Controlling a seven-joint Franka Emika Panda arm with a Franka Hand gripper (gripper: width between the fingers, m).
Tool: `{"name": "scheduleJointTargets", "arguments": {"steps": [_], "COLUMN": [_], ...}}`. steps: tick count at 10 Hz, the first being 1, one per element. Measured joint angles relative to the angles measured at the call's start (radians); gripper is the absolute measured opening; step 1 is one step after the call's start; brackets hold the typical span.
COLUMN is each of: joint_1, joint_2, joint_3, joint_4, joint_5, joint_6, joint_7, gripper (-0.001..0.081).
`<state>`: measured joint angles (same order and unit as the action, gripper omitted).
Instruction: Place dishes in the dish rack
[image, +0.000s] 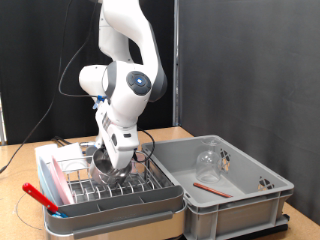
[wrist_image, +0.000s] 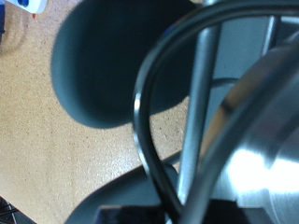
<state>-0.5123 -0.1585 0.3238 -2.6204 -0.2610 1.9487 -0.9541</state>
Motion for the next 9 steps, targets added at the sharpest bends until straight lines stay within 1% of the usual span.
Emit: {"name": "scheduleJointTargets", "arguments": {"steps": [1,3,7,9], "joint_1": [0.000,0.000,0.000,-0.003], "joint_2": [0.000,0.002,0.000,0.029], "joint_3": [-0.002,-0.006,-0.027,-0.033], "joint_4": [0.011,0.052,0.131,0.187], "joint_5": [0.015,0.047,0.088,0.093], "joint_6": [-0.019,-0.080,-0.302,-0.438], "joint_7": [-0.025,-0.094,-0.203,-0.243], "gripper": [0.0063,0.0063,0.0047,0.0045]}}
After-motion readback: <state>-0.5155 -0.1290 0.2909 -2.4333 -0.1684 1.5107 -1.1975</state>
